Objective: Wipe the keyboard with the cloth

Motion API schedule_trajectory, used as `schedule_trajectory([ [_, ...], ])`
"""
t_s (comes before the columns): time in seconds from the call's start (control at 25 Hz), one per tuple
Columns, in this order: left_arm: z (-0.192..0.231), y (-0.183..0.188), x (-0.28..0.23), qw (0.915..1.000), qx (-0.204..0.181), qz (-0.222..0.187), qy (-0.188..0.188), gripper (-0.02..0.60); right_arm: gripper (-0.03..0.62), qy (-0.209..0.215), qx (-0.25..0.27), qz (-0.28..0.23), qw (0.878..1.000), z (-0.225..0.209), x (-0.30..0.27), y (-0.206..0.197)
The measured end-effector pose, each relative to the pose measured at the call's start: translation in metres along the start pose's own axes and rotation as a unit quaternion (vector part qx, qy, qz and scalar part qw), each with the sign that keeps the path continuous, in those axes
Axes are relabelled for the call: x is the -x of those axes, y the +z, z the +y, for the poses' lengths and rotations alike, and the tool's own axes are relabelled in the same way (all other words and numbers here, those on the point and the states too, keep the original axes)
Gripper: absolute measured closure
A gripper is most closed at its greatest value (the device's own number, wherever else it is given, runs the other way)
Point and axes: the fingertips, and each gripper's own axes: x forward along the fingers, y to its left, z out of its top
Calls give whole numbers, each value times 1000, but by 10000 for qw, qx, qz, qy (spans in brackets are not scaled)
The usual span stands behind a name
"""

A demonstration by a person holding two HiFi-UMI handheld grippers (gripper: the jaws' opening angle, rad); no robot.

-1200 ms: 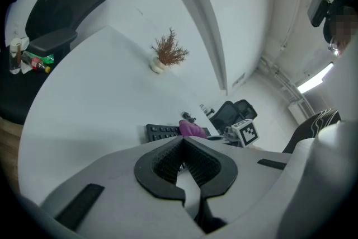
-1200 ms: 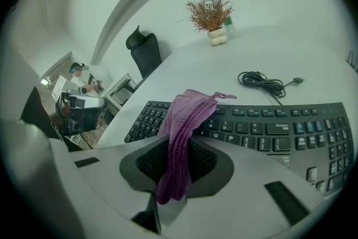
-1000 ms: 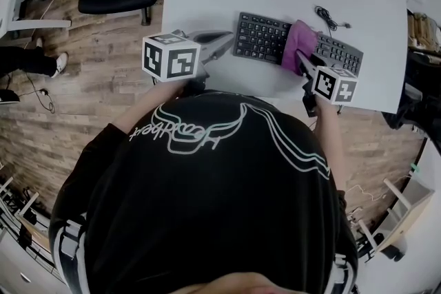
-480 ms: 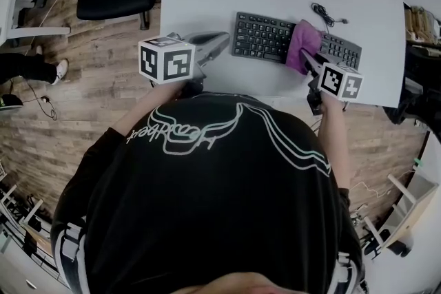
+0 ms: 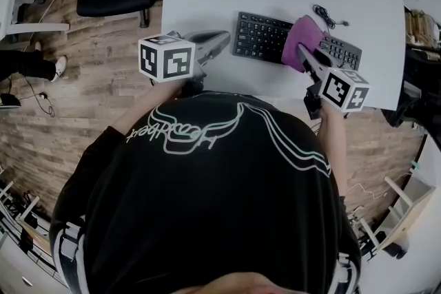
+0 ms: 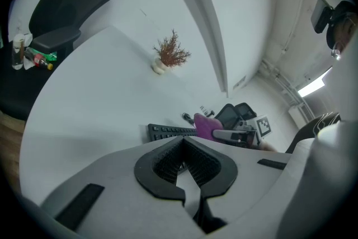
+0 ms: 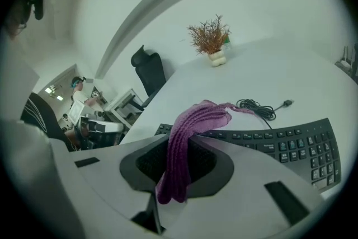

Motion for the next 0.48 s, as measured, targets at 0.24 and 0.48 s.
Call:
schedule_trajectory([
  [0.24,8,2,6,9998,88,-119,126,577,530,572,207,-68,9981,45,-20,20],
  [0.48,14,4,11,9994,171,-238,203,577,530,1152,427,99,9924,87,-48,23],
])
